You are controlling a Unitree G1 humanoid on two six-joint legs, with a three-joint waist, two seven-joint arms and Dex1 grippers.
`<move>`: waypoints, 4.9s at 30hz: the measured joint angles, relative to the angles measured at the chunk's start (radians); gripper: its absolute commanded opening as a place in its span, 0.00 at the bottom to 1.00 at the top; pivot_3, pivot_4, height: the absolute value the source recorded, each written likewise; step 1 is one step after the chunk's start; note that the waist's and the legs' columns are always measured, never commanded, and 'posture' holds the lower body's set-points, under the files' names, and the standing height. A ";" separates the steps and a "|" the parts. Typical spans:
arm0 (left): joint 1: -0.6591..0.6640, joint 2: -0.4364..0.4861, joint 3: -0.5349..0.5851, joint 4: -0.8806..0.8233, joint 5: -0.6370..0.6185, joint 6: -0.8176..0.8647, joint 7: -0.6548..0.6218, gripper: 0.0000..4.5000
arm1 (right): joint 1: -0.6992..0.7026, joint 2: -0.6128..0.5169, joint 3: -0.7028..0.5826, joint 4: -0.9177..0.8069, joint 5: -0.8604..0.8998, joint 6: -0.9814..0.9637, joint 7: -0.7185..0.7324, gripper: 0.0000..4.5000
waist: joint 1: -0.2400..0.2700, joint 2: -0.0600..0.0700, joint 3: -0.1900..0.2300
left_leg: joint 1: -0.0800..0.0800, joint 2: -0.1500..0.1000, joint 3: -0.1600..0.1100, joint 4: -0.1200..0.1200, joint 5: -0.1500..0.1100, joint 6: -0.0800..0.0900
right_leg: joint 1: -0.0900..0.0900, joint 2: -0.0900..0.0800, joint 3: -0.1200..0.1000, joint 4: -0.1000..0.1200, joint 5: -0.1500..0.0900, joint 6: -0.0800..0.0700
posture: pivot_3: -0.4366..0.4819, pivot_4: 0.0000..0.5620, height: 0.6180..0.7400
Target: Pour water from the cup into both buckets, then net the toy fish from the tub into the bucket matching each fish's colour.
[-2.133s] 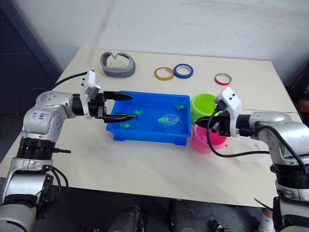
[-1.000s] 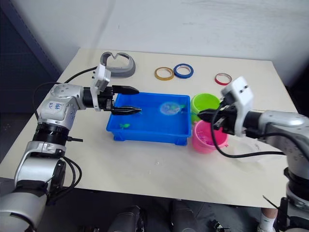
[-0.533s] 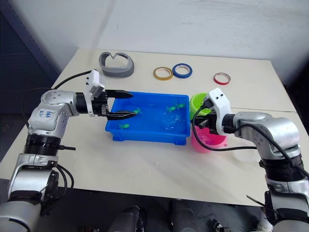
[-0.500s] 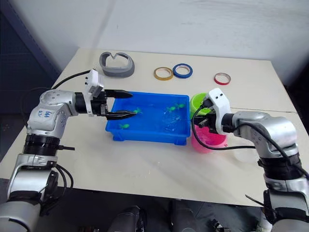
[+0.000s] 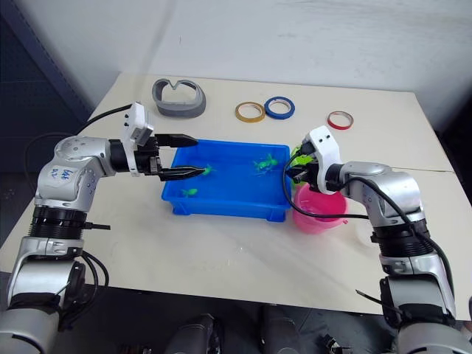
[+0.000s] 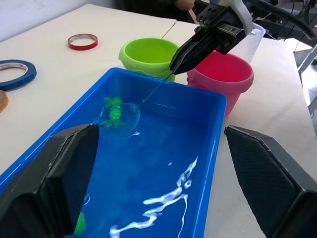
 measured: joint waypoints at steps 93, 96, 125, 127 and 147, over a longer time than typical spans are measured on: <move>0.035 0.018 -0.018 -0.101 -0.036 -0.004 -0.005 0.99 | 0.176 -0.112 -0.093 -0.228 0.118 -0.071 0.019 0.00 | 0.006 0.000 0.000 | -0.005 -0.001 -0.004 0.002 -0.001 0.002 | 0.000 -0.001 -0.004 -0.001 0.001 0.001 | 0.48 0.27 1.00; -0.001 -0.007 -0.022 -0.057 -0.036 -0.020 -0.010 0.99 | 0.217 -0.130 -0.123 -0.284 0.107 -0.113 0.022 0.00 | 0.006 0.000 0.000 | -0.006 -0.001 -0.005 0.002 -0.001 0.002 | -0.001 -0.001 -0.004 -0.001 0.001 0.001 | 0.48 0.27 1.00; -0.254 -0.200 -0.088 0.363 0.030 -0.254 -0.133 0.99 | 0.700 -0.768 -0.247 -0.216 -0.828 -1.232 -0.086 0.00 | 0.024 0.001 0.000 | -0.008 -0.001 -0.005 0.004 0.000 0.000 | -0.003 0.001 -0.004 -0.004 0.001 0.001 | 0.48 0.27 1.00; -0.254 -0.189 -0.083 0.361 0.030 -0.253 -0.132 0.99 | 0.631 -0.799 -0.212 -0.144 -0.935 -1.358 -0.162 0.00 | 0.022 0.001 0.000 | -0.008 -0.001 -0.004 0.004 0.000 0.000 | -0.004 0.001 -0.003 -0.004 0.001 0.001 | 0.48 0.27 1.00; -0.064 0.033 -0.010 0.167 0.026 -0.122 -0.086 0.99 | 0.280 -0.392 -0.123 -0.194 -0.197 -0.721 0.136 0.00 | -0.010 0.001 0.000 | -0.007 0.002 -0.002 0.006 0.002 -0.003 | -0.009 0.003 0.000 0.009 0.001 0.001 | 0.48 0.27 1.00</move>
